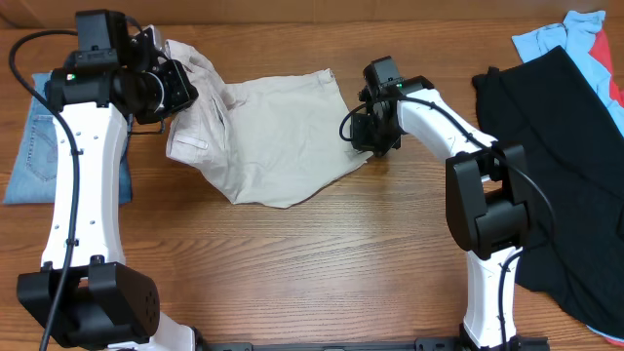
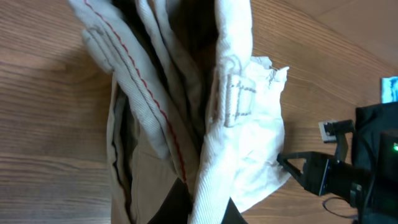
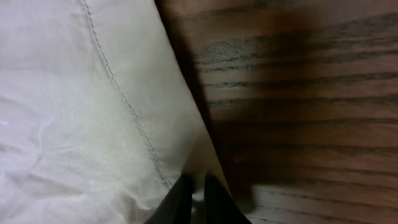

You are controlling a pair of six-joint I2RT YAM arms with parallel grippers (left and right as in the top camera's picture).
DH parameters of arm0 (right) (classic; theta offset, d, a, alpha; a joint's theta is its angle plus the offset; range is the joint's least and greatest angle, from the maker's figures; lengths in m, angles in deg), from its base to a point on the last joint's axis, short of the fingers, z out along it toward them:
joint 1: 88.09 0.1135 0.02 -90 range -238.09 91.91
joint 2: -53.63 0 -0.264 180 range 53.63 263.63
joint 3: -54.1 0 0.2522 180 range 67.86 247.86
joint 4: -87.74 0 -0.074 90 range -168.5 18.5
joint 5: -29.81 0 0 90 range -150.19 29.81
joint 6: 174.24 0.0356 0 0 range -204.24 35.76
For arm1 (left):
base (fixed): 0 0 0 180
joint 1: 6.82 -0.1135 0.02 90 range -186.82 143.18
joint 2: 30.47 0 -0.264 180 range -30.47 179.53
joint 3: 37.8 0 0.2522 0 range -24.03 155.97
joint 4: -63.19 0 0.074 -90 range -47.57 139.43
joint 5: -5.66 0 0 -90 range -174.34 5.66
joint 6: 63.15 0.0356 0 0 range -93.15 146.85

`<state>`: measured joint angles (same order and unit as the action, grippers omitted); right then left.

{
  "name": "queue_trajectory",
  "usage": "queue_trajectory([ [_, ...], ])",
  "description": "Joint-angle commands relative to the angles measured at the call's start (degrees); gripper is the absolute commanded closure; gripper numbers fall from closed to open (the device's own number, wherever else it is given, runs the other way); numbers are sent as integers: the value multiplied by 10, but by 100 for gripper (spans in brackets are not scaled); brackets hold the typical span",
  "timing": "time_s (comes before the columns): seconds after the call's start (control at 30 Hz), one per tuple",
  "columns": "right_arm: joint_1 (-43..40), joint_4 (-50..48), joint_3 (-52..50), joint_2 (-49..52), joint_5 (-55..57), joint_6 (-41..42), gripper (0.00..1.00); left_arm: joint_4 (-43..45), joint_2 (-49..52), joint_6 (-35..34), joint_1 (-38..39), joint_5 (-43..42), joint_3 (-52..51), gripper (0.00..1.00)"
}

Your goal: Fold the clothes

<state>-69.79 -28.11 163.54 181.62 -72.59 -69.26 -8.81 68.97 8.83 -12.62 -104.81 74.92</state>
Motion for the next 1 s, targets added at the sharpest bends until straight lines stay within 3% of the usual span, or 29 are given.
queue_trajectory([
  [0.0,11,0,-33,2,-27,3,89,17,-5,-10,11,30,18,94],
  [0.33,68,29,-35,2,-56,63,89,61,14,-28,56,32,18,91],
  [0.77,172,54,-35,2,-57,78,88,86,71,-35,104,35,18,91],
  [0.97,174,80,-35,2,10,78,87,90,72,-34,118,24,18,90],
])
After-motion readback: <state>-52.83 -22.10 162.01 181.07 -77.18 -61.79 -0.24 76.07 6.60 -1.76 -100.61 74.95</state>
